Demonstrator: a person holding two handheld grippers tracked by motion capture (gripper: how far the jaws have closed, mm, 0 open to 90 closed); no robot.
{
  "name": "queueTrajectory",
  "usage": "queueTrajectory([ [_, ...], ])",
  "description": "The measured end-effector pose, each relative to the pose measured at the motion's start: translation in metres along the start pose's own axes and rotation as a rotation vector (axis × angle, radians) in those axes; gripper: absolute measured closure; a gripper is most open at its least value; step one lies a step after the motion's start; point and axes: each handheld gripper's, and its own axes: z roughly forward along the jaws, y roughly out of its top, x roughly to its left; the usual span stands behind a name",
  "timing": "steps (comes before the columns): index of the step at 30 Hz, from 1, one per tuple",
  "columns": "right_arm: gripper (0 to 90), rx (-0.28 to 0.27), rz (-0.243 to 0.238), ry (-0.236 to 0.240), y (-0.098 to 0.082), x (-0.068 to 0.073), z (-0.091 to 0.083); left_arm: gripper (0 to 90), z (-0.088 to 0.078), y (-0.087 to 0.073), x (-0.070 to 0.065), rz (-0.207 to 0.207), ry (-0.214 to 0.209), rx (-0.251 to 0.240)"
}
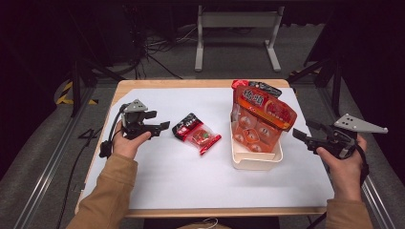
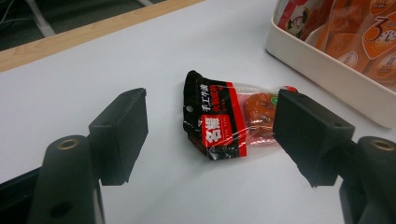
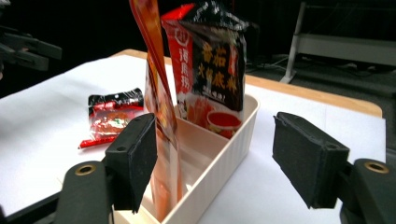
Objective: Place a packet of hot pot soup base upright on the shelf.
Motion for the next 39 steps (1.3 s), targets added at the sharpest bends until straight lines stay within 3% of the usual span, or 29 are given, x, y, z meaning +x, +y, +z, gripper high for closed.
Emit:
queueTrajectory([
  [6, 30.9, 0.039, 0.036, -0.028, -0.013, -0.009, 0.006, 29.3, 0.007, 0.0, -0.002, 0.009, 0.008, -0.01],
  [16, 30.4, 0.08, 0.043, -0.057, -0.026, -0.017, 0.012, 29.2, 0.025, -0.001, -0.004, -0.004, 0.005, 0.017],
  [30, 29.5, 0.103, 0.05, -0.048, -0.029, -0.016, 0.021, 26.9, 0.059, -0.008, 0.004, -0.08, -0.007, 0.052],
  [33, 29.1, 0.105, 0.05, -0.046, -0.03, -0.016, 0.022, 32.3, 0.066, -0.011, 0.007, -0.102, -0.039, 0.067],
  [39, 28.9, 0.108, 0.057, -0.043, -0.031, -0.016, 0.023, 34.4, 0.076, -0.016, 0.009, -0.127, -0.049, 0.109],
])
